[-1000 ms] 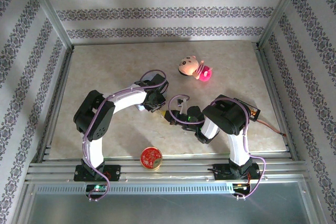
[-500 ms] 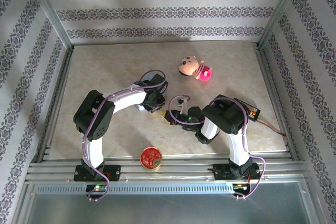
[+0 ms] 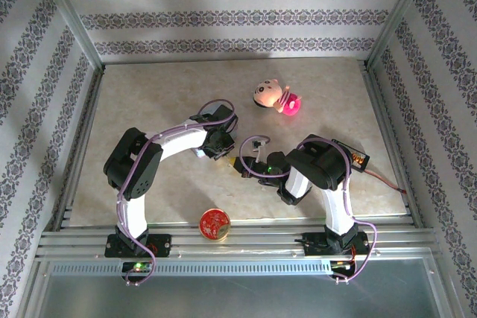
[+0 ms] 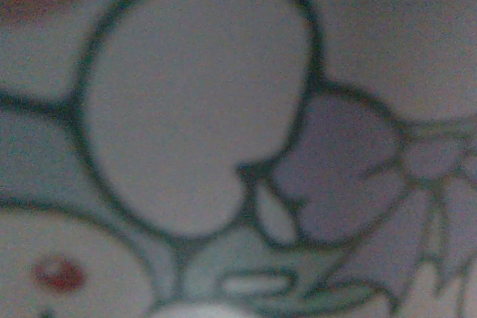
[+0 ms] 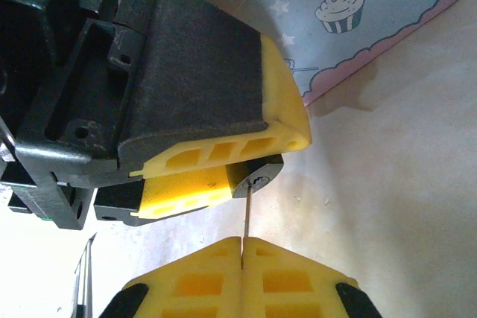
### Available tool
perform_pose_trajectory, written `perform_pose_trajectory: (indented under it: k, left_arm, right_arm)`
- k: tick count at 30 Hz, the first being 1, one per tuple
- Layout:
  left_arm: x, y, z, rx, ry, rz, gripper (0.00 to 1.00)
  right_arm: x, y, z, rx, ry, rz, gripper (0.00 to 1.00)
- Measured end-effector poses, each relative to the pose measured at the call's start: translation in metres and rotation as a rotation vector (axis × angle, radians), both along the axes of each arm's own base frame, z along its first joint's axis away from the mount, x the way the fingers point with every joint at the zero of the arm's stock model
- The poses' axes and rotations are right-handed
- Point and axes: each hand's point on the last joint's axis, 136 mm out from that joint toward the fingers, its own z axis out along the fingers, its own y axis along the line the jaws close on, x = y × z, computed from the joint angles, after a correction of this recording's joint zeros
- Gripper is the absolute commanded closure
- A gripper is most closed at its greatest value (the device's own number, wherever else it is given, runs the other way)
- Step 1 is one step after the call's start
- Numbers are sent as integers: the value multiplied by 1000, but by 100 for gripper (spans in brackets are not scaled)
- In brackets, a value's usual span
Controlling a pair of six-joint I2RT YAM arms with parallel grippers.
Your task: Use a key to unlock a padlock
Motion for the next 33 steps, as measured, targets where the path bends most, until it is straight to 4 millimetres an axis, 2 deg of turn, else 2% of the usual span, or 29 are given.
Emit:
perform_pose_trajectory:
  k: [33]
  left_arm:
    - [-3,-3,8,-80,59,17,70]
  right_arm:
    - [-3,-12,-2,-26,16,-42,100]
